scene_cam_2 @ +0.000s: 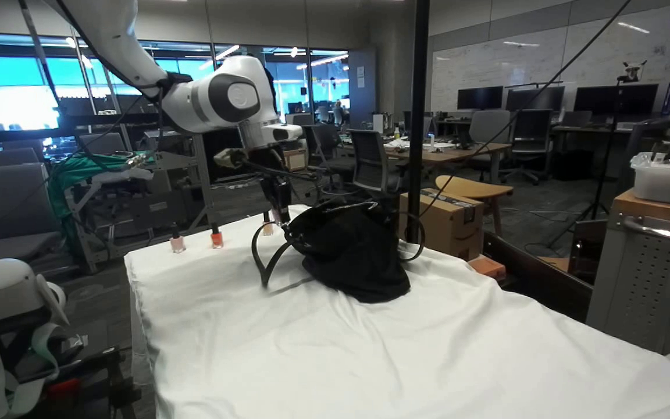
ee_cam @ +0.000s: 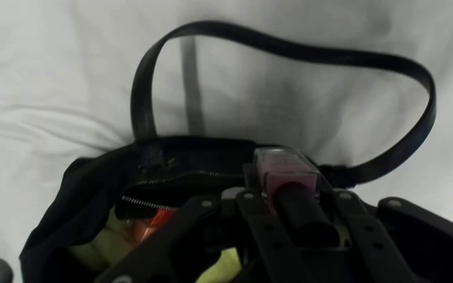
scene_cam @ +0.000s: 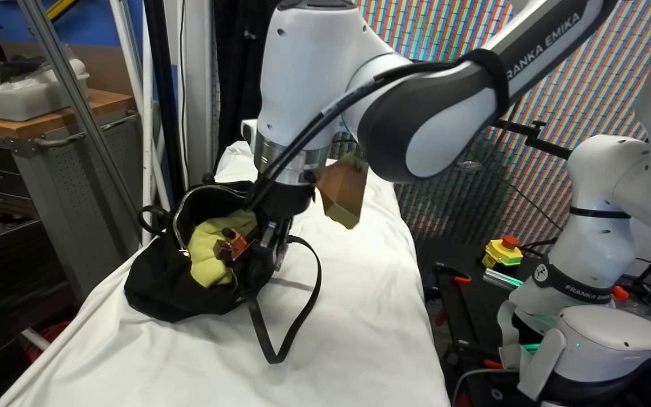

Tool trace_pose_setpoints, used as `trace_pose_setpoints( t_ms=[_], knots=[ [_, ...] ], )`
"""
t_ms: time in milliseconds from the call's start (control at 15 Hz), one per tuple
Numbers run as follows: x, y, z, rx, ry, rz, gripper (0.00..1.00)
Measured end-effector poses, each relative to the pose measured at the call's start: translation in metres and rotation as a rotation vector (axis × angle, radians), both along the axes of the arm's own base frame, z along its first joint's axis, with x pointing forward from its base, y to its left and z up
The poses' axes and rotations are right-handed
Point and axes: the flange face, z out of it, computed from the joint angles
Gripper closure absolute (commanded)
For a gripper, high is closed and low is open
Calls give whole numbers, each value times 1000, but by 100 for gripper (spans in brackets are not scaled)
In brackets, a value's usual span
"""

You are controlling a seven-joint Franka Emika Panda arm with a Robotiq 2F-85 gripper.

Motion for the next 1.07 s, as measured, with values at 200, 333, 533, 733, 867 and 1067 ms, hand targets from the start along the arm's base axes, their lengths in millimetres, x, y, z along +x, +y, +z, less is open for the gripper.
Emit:
trace_pose_setpoints(
  t_ms=[200, 333, 533, 733, 867, 1067],
  knots=[
    [36, -19, 14, -14, -33, -12, 85],
    [59, -28, 15, -21, -38, -14, 85],
    [91, -41, 7, -37, -29, -15, 55],
    [116, -48, -4, -51, -15, -15, 21],
    [127, -49, -10, -57, -6, -14, 8],
    [137, -48, -14, -61, -3, -15, 0]
  ],
)
